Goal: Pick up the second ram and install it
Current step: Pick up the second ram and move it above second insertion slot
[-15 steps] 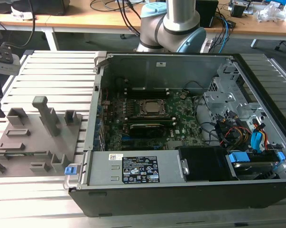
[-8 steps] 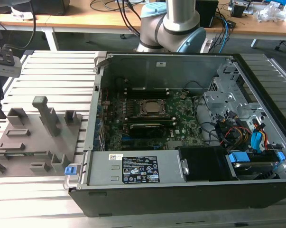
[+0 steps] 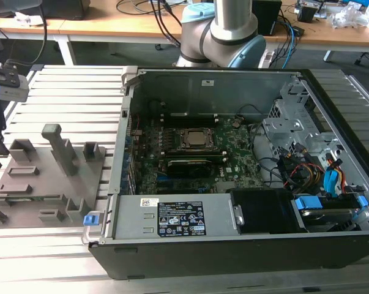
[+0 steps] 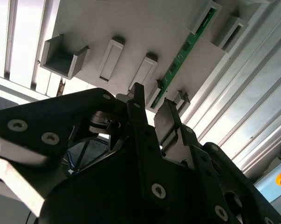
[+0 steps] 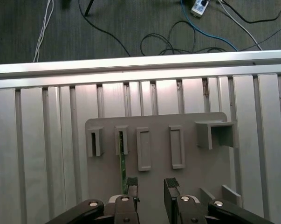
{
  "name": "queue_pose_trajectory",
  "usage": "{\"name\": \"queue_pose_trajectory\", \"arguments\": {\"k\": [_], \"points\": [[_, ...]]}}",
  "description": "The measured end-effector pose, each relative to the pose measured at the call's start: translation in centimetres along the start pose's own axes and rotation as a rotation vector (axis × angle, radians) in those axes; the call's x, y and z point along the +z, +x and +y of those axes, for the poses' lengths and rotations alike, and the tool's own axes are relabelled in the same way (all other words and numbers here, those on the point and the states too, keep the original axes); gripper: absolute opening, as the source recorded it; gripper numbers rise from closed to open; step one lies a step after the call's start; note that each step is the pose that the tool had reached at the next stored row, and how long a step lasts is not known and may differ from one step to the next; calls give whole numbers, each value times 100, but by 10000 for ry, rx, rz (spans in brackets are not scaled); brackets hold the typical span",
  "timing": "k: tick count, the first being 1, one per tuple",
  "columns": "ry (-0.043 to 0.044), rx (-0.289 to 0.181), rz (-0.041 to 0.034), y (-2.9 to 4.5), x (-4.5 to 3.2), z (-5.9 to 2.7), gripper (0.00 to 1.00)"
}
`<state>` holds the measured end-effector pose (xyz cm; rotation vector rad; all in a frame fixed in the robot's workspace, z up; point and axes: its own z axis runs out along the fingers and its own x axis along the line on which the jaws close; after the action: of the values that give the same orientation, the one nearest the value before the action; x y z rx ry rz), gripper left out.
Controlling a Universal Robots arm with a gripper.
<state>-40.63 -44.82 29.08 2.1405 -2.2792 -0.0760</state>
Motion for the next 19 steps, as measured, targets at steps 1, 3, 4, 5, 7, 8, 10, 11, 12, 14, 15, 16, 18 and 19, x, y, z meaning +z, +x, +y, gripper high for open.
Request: {"name": "queue_pose_trajectory", "arguments": {"k": [1, 3, 4, 5, 7, 8, 10, 11, 12, 14, 15, 16, 18, 19], "points": [[0, 0, 0, 0, 8, 0, 36], [-1, 0, 1, 1, 20, 0, 36], [-1, 0, 1, 9, 29, -1, 36], [0, -4, 0, 25, 38, -3, 36], [-1, -14, 1, 85, 57, -8, 36], [-2, -17, 2, 101, 61, -9, 36], [-1, -22, 2, 137, 70, -12, 36], [-1, -25, 2, 176, 80, -15, 36], [-2, -27, 3, 198, 86, -16, 36], [-1, -32, 6, 236, 100, -19, 36], [-1, -32, 6, 247, 105, -20, 36], [-1, -33, 5, 251, 111, -21, 36], [-3, -33, 8, 258, 132, -28, 36], [-1, -35, 7, 260, 144, -45, 36]]}}
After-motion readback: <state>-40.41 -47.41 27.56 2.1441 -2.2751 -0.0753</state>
